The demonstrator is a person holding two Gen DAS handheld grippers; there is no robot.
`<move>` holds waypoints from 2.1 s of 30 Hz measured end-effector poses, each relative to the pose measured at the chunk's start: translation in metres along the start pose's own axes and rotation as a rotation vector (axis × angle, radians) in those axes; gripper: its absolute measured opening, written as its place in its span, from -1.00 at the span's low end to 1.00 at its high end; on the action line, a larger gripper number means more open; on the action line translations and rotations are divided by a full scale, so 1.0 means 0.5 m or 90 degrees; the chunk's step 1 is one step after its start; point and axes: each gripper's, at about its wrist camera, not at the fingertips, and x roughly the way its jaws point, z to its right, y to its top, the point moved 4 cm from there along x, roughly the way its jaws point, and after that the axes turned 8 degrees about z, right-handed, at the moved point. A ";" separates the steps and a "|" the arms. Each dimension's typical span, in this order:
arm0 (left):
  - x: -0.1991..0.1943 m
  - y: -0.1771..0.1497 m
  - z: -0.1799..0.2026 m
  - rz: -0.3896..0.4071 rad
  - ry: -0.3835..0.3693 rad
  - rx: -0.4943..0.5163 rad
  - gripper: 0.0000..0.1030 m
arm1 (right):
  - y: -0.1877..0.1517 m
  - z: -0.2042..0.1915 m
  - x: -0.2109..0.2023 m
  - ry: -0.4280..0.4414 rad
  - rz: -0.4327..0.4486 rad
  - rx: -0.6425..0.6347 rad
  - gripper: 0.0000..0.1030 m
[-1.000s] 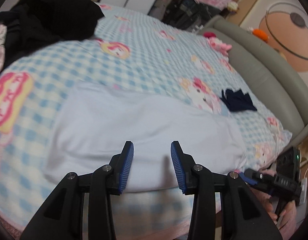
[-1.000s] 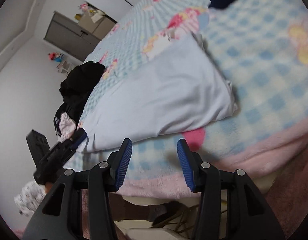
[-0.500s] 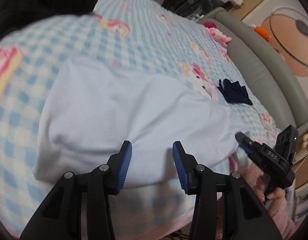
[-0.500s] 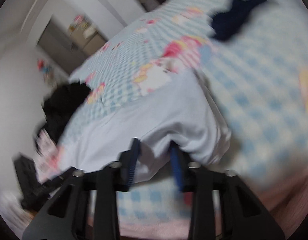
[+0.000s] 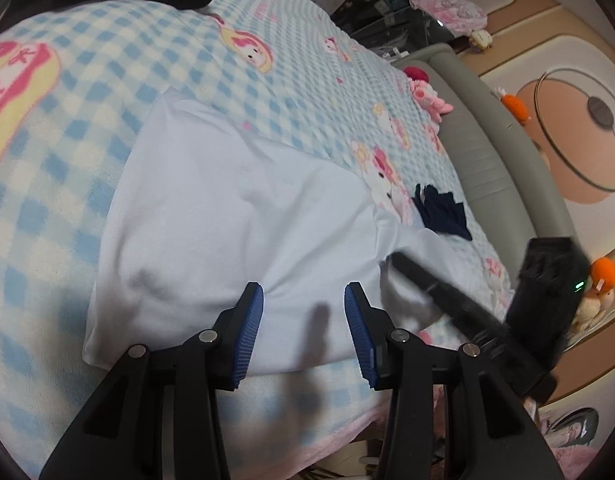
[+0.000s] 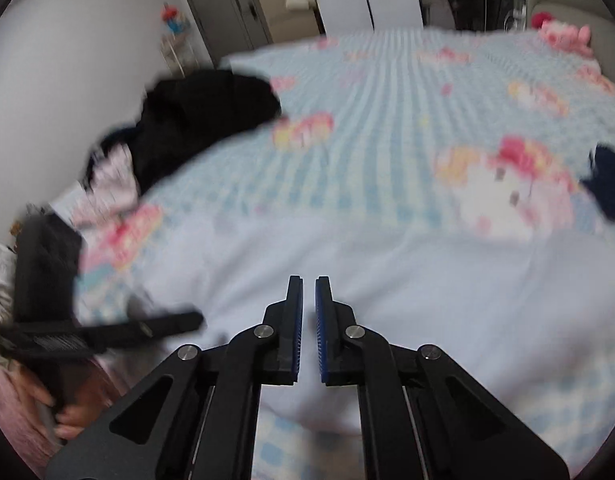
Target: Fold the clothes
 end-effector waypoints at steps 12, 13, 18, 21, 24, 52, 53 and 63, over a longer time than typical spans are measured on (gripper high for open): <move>0.009 0.014 0.008 -0.007 0.018 0.013 -0.08 | -0.119 0.195 -0.162 -0.032 0.027 0.315 -0.08; 0.011 0.015 0.008 -0.007 0.019 0.012 -0.08 | -0.125 0.217 -0.169 -0.040 0.029 0.350 0.02; 0.009 0.016 0.004 -0.008 0.015 0.008 -0.07 | -0.123 0.280 -0.172 -0.096 0.041 0.413 0.18; 0.007 0.015 0.003 -0.010 0.014 0.015 -0.07 | -0.094 0.301 -0.176 -0.112 0.073 0.402 0.18; 0.004 0.013 0.003 -0.015 0.015 0.022 -0.07 | -0.060 0.302 -0.161 -0.125 0.088 0.344 0.18; -0.111 0.062 0.008 0.151 0.153 0.067 -0.03 | 0.094 -0.129 -0.053 0.008 0.098 -0.123 -0.68; -0.125 0.069 -0.001 0.162 0.157 0.055 -0.03 | 0.079 -0.140 -0.039 0.017 0.083 -0.132 -0.63; -0.142 0.083 -0.032 0.132 -0.082 -0.093 0.01 | -0.032 -0.179 0.026 0.065 -0.034 -0.172 -0.05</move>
